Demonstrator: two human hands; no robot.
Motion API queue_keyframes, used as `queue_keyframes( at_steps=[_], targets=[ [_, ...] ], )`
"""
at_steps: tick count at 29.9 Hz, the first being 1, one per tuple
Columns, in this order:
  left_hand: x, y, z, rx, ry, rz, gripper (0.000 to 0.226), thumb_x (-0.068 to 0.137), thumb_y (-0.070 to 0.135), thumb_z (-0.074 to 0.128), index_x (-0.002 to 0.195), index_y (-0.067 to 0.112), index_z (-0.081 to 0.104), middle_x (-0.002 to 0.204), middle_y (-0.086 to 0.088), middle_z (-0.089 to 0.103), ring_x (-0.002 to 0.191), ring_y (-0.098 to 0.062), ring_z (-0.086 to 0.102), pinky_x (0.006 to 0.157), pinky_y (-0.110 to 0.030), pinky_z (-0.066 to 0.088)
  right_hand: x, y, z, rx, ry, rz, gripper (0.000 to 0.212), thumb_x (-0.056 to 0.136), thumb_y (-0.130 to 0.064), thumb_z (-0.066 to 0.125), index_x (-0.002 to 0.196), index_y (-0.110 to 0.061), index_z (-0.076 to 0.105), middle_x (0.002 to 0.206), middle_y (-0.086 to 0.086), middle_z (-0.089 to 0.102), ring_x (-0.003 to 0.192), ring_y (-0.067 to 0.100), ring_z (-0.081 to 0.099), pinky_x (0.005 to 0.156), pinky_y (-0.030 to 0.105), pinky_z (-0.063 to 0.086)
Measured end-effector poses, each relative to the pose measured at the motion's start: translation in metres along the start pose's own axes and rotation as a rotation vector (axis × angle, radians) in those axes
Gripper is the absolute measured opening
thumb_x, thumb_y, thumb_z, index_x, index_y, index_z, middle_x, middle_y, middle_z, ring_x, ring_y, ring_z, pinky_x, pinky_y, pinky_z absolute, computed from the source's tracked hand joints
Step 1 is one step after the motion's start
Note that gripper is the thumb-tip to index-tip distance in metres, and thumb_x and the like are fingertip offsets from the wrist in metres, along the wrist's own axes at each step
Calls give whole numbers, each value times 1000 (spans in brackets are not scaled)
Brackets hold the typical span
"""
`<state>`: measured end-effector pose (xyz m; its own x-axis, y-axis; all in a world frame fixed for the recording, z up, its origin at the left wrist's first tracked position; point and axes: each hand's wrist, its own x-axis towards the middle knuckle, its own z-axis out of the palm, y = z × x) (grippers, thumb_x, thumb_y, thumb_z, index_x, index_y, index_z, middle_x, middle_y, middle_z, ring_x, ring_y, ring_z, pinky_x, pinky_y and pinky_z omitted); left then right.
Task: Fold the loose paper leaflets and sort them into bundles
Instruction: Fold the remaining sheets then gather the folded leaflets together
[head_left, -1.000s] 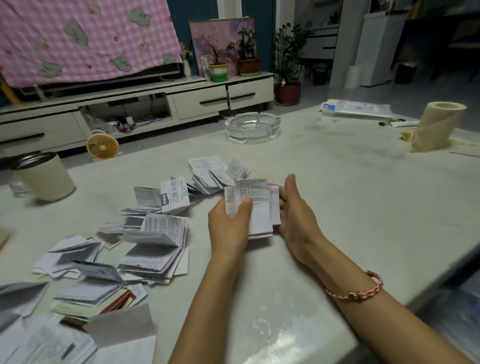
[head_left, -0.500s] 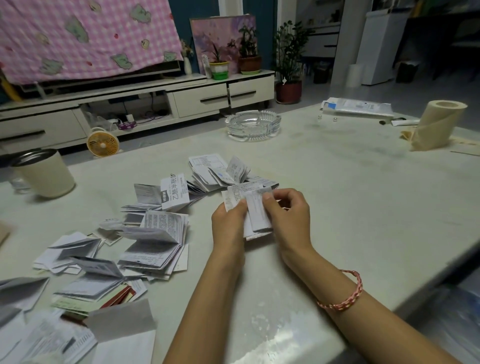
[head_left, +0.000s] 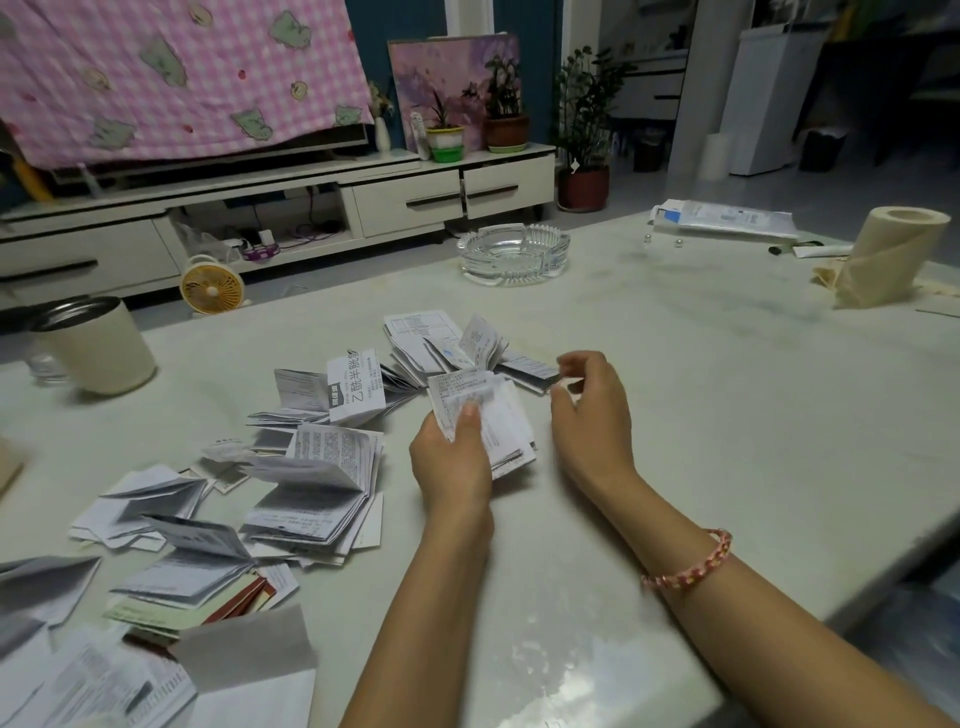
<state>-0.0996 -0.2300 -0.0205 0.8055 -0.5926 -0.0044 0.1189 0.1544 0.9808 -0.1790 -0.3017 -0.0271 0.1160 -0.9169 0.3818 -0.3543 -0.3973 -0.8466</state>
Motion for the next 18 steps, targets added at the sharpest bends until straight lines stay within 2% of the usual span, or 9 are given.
queue_keyframes(
  at_steps=[2, 4, 6, 9, 12, 15, 17, 18],
  targets=[
    [-2, 2, -1, -53, -8, -59, 10, 94, 7, 53, 98, 14, 59, 79, 5, 62, 69, -8, 58, 61, -15, 49, 15, 7, 1, -164, -46, -75, 30, 89, -7, 52, 119, -8, 53, 121, 8, 55, 111, 26, 48, 95, 31, 35],
    [-1, 3, -2, -92, -50, -103, 11, 94, 6, 53, 94, 15, 60, 82, 3, 64, 73, -12, 61, 70, -25, 51, 31, 10, 8, -248, -81, -105, 25, 94, -16, 49, 116, -10, 59, 122, 8, 56, 115, 27, 46, 95, 29, 30],
    [0, 4, -2, -101, -93, -131, 13, 94, 8, 53, 93, 18, 61, 85, 2, 66, 76, -14, 63, 71, -27, 52, 42, 12, 14, -304, -90, -41, 27, 95, -26, 47, 111, -11, 62, 122, 10, 57, 115, 28, 45, 93, 31, 30],
    [4, 4, -1, -112, -92, -147, 12, 94, 9, 52, 96, 17, 61, 85, 3, 67, 75, -11, 63, 66, -22, 53, 52, 15, 22, -508, -147, 57, 44, 90, -41, 54, 122, -12, 52, 128, 13, 50, 121, 31, 40, 97, 35, 30],
    [5, 4, 1, -141, -79, -179, 14, 94, 8, 52, 102, 15, 61, 89, 0, 67, 81, -16, 64, 76, -29, 53, 60, 15, 21, -615, -201, 113, 56, 83, -49, 60, 123, -11, 51, 128, 13, 50, 120, 33, 43, 97, 37, 32],
    [8, 4, 0, -196, -92, -209, 15, 94, 8, 52, 105, 14, 61, 91, -1, 67, 82, -17, 64, 80, -33, 53, 64, 18, 18, -564, -216, 134, 39, 81, -43, 64, 102, -11, 62, 109, 13, 61, 106, 34, 53, 82, 34, 38],
    [9, 6, 0, -237, -111, -237, 15, 94, 8, 52, 104, 15, 61, 90, 1, 68, 80, -14, 65, 78, -30, 54, 60, 21, 14, -462, -171, 99, 20, 84, -31, 60, 84, -11, 60, 89, 13, 62, 92, 35, 55, 70, 33, 36],
    [10, 7, -1, -259, -123, -248, 16, 94, 8, 52, 105, 14, 61, 90, 1, 68, 80, -13, 65, 77, -29, 54, 57, 20, 11, -363, -138, 107, 17, 86, -25, 56, 76, -11, 56, 79, 11, 58, 83, 33, 54, 63, 31, 34]
  ],
)
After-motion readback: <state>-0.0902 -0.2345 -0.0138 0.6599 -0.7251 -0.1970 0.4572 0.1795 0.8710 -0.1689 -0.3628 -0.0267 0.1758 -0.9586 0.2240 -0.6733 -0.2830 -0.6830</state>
